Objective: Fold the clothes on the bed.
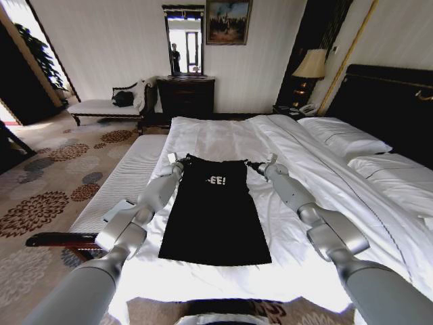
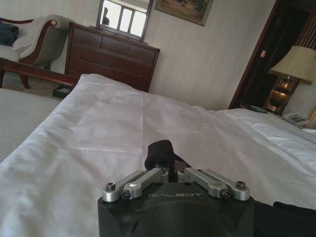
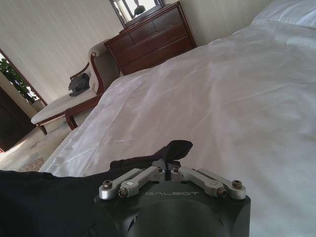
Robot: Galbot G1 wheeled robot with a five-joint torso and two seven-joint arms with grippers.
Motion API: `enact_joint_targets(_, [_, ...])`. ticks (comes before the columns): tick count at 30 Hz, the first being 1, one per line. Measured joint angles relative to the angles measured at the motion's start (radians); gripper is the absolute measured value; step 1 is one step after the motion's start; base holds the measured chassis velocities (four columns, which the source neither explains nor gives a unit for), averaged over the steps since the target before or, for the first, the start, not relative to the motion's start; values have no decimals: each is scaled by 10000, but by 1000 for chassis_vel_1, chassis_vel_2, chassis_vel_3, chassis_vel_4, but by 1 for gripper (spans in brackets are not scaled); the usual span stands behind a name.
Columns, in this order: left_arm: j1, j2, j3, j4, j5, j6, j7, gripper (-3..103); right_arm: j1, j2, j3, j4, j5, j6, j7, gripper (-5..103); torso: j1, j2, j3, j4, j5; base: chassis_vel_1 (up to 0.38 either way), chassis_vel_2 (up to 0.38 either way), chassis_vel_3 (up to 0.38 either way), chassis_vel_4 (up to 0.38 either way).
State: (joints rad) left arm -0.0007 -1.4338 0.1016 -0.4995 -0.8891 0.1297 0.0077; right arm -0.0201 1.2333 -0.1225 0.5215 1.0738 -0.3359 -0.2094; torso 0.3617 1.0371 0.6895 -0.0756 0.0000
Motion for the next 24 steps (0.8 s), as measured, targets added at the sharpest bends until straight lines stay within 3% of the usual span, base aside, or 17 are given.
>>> enact_joint_targets(4, [-318,-10,0,300,-9,-9,-21,3,215,244,-136,-167,-74,178,-21,1,0,1,-1,6,0,0,0,0,0])
enact_joint_targets(11, [607,397,289,-1232,-238,93,-23,3,-196,12,-117,392,-171,461,-117,1,0,0,0,-2,1,0,0,0,0])
enact_joint_targets(21, [2257,1503,34,-4052,-445,28,-22,3,-1284,-1316,-51,2811,-171,740,7,1,0,1,-1,5,1,0,0,0,0])
enact_joint_targets(24, [2670,1791,-150,-4841,-549,28,-21,3,-1498,-1569,-36,3440,-154,749,117,1,-1,1,-2,-7,-2,0,0,0,0])
